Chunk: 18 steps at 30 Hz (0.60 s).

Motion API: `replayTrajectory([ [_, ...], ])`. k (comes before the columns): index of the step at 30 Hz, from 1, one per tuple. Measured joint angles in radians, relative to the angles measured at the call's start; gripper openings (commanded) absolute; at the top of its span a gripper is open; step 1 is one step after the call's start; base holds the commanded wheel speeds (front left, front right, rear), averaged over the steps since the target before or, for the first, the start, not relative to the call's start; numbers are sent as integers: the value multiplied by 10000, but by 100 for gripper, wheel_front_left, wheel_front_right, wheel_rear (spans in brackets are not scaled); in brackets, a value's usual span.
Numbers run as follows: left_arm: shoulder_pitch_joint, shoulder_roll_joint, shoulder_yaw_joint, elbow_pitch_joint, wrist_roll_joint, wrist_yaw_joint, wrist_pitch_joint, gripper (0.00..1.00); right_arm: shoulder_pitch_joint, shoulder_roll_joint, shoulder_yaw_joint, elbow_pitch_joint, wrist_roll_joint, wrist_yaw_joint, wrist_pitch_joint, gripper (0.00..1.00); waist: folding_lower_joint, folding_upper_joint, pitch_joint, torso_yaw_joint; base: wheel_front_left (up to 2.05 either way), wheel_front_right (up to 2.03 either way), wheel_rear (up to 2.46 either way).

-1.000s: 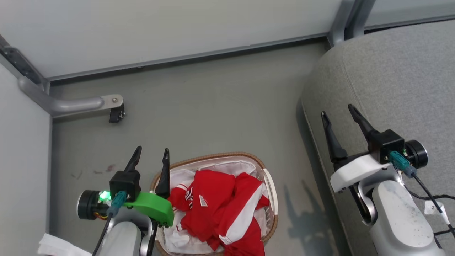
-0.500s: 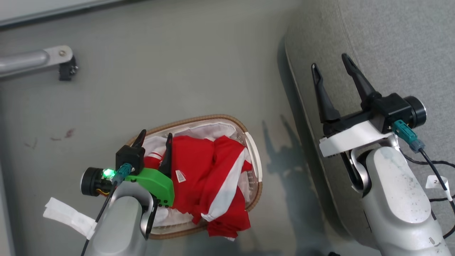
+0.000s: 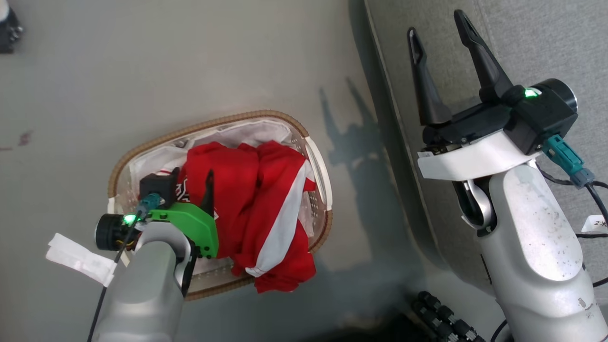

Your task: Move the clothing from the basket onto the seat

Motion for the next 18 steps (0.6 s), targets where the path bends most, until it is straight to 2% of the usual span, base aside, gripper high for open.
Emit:
replayTrajectory([
  [7,-479,96,-462,1060,-784,-10,0,100,-229,4,180,-499,102,0,0,100,0,0,800,-239,0,0,0],
  [18,-1064,226,-2679,1229,-2844,-17,380,100,-320,6,199,-727,130,0,0,100,-1,0,1648,-301,0,0,0],
])
